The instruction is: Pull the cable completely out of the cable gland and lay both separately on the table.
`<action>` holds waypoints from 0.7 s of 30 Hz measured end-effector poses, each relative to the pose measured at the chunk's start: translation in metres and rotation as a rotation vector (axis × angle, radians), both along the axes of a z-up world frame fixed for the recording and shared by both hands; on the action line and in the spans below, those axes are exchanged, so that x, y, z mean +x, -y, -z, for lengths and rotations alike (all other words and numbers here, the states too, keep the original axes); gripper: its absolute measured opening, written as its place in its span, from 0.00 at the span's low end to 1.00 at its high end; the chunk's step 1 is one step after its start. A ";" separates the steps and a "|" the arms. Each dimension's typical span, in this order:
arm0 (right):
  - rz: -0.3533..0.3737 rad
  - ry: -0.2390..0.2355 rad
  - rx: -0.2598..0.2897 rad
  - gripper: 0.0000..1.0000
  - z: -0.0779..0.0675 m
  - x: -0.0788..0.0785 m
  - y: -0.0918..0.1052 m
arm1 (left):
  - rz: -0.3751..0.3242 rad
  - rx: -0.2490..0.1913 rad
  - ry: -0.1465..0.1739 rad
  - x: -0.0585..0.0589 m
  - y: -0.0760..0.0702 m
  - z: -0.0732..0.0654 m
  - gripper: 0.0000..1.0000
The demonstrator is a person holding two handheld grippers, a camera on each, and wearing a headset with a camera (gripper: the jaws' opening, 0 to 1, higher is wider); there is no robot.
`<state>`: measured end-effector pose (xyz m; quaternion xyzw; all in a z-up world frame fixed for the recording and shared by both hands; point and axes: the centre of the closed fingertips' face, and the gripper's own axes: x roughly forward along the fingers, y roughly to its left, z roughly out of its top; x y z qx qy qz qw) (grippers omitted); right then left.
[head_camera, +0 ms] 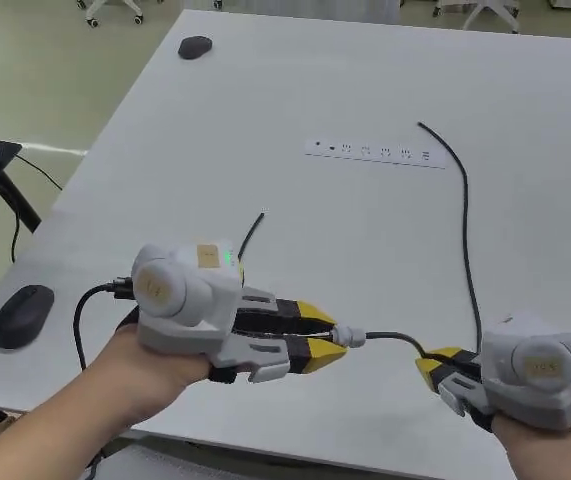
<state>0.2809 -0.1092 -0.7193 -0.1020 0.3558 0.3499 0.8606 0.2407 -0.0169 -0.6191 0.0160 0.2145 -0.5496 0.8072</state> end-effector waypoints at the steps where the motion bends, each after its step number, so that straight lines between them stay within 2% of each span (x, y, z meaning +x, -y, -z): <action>1: 0.007 -0.005 0.007 0.00 0.000 0.000 0.000 | -0.005 -0.003 -0.002 0.001 -0.001 -0.001 0.15; 3: 0.026 -0.019 0.027 0.01 -0.001 0.001 0.000 | -0.018 -0.002 -0.001 0.004 -0.004 0.000 0.15; 5: 0.031 0.007 0.028 0.01 -0.006 0.002 0.001 | -0.022 0.005 -0.006 0.005 -0.006 0.002 0.15; 14: -0.008 0.043 0.007 0.03 -0.010 -0.004 0.001 | -0.027 0.014 -0.008 0.007 -0.010 0.002 0.15; 16: -0.013 0.040 0.010 0.06 -0.012 -0.006 -0.001 | -0.024 0.016 -0.008 0.006 -0.009 0.003 0.15; 18: -0.024 0.055 -0.001 0.08 -0.014 -0.006 -0.001 | -0.022 0.020 -0.009 0.006 -0.009 0.003 0.15; 19: -0.031 0.065 -0.008 0.09 -0.017 -0.006 -0.002 | -0.023 0.021 -0.010 0.006 -0.008 0.003 0.15; 21: -0.036 0.056 0.001 0.16 -0.026 -0.010 -0.005 | -0.026 0.020 -0.009 0.006 -0.008 0.003 0.15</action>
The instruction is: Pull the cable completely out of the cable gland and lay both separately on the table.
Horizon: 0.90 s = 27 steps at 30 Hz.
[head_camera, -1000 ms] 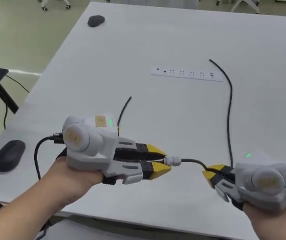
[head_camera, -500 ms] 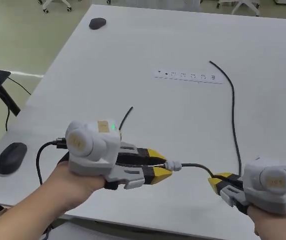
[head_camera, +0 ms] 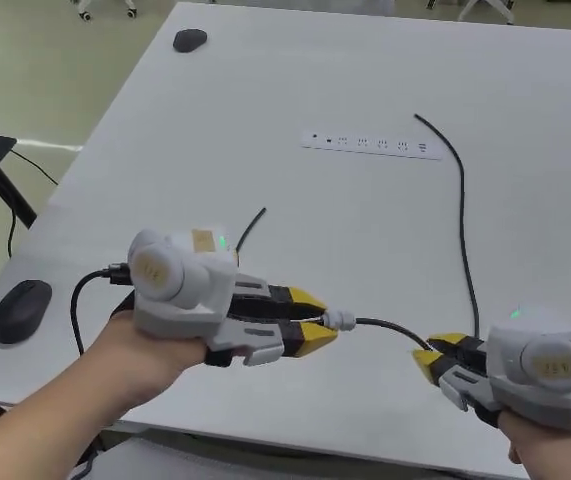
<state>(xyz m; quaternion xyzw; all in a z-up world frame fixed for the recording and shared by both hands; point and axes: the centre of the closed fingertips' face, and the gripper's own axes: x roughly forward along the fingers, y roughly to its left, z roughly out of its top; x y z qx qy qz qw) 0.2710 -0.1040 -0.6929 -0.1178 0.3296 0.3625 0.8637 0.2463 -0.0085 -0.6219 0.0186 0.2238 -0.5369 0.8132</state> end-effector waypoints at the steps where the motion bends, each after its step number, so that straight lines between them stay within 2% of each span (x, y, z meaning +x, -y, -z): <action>1: -0.001 0.010 0.011 0.18 -0.006 -0.001 -0.002 | -0.001 -0.001 -0.001 0.000 0.000 0.000 0.15; 2: -0.010 0.032 0.012 0.19 -0.012 -0.001 -0.004 | -0.002 -0.001 -0.002 0.000 0.000 0.000 0.15; 4: -0.068 0.088 -0.030 0.20 -0.026 -0.003 -0.010 | -0.003 0.001 -0.005 -0.001 0.000 0.001 0.15; 9: -0.166 0.153 -0.059 0.23 -0.042 -0.007 -0.028 | -0.004 -0.002 -0.008 -0.002 0.000 0.002 0.15; 12: -0.204 0.160 -0.057 0.25 -0.045 -0.008 -0.036 | -0.001 0.001 -0.008 -0.003 0.000 0.002 0.15; 18: -0.291 0.209 -0.078 0.24 -0.052 -0.008 -0.053 | 0.002 0.002 -0.008 -0.004 0.000 0.002 0.15; 20: -0.307 0.217 -0.069 0.23 -0.053 -0.007 -0.060 | -0.002 0.000 -0.009 -0.004 0.000 0.003 0.15; 22: -0.342 0.230 -0.100 0.22 -0.050 -0.007 -0.065 | -0.007 -0.003 -0.010 -0.003 0.000 0.003 0.15; 27: -0.387 0.243 -0.114 0.15 -0.049 -0.009 -0.073 | -0.007 0.006 -0.012 -0.004 0.000 0.006 0.15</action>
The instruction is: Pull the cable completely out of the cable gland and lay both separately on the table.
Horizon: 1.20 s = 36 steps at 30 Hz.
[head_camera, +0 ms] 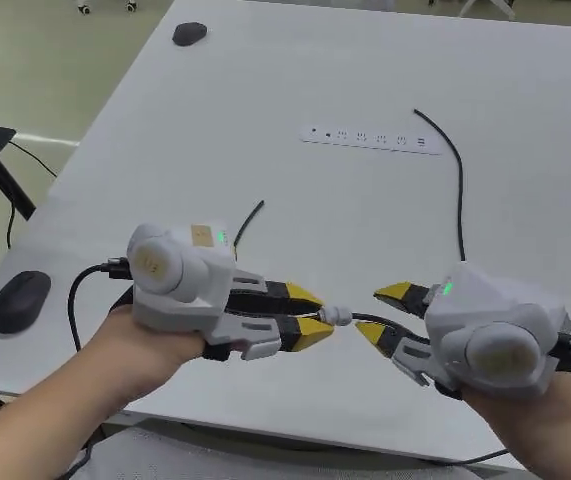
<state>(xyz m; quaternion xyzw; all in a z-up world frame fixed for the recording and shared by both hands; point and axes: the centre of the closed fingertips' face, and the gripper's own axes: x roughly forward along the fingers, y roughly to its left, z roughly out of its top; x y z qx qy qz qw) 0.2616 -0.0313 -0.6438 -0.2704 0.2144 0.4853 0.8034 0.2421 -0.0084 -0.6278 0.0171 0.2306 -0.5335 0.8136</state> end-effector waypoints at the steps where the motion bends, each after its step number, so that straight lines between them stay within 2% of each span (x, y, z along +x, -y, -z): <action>1: -0.010 0.003 -0.006 0.14 0.001 -0.001 -0.001 | 0.001 0.004 0.002 0.000 0.000 0.001 0.15; 7: -0.040 0.010 -0.029 0.04 0.005 -0.005 -0.004 | -0.003 0.017 0.005 0.002 -0.001 0.003 0.15; 20: -0.031 0.028 -0.034 0.00 0.006 -0.005 -0.001 | 0.000 0.011 0.006 0.004 0.001 0.003 0.15; 25: 0.016 -0.017 -0.006 0.00 0.007 -0.002 0.003 | -0.004 0.005 0.008 0.004 0.000 0.001 0.15; 28: 0.024 -0.018 -0.008 0.00 0.008 -0.001 0.005 | -0.006 0.003 0.008 0.005 -0.001 0.001 0.15; 36: 0.099 -0.070 0.029 0.00 0.019 0.005 0.015 | -0.005 0.012 0.014 0.004 -0.004 0.001 0.15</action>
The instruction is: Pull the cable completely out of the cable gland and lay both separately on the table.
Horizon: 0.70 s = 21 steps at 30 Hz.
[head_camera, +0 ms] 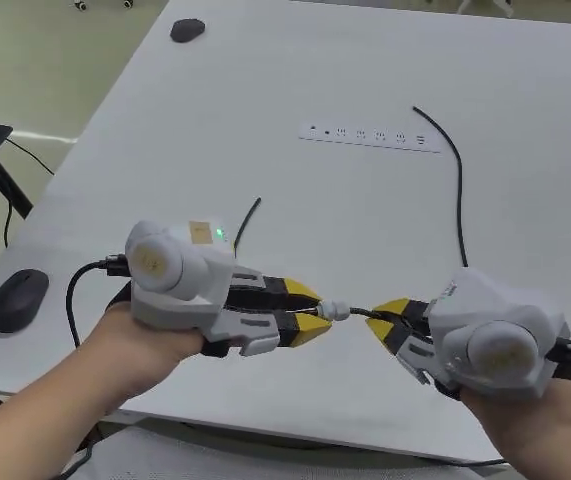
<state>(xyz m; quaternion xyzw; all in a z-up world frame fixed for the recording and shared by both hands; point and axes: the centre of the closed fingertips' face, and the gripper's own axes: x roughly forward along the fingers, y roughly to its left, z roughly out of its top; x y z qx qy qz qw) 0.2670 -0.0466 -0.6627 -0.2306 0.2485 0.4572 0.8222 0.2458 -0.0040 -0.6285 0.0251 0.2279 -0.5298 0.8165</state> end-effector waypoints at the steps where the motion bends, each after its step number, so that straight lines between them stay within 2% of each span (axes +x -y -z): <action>1: 0.007 -0.005 0.002 0.00 0.001 0.001 0.001 | 0.001 0.001 -0.001 0.000 0.000 0.000 0.15; 6: 0.048 -0.030 0.002 0.00 0.012 0.004 0.011 | 0.004 0.000 -0.001 -0.001 -0.002 0.000 0.15; 14: 0.155 -0.120 0.043 0.00 0.036 0.008 0.027 | 0.005 0.005 -0.001 -0.003 -0.005 0.001 0.15; 15: 0.186 -0.160 0.067 0.00 0.041 0.006 0.028 | 0.005 0.004 -0.002 -0.003 -0.005 0.001 0.15; 17: 0.256 -0.241 0.158 0.00 0.043 0.007 0.030 | 0.006 -0.002 -0.010 -0.004 -0.004 0.001 0.15; 19: 0.259 -0.219 0.108 0.00 0.050 0.010 0.037 | 0.006 -0.004 -0.002 -0.004 -0.003 -0.001 0.15; 21: 0.275 -0.222 0.090 0.00 0.054 0.009 0.039 | 0.005 -0.009 -0.003 -0.004 -0.003 -0.001 0.15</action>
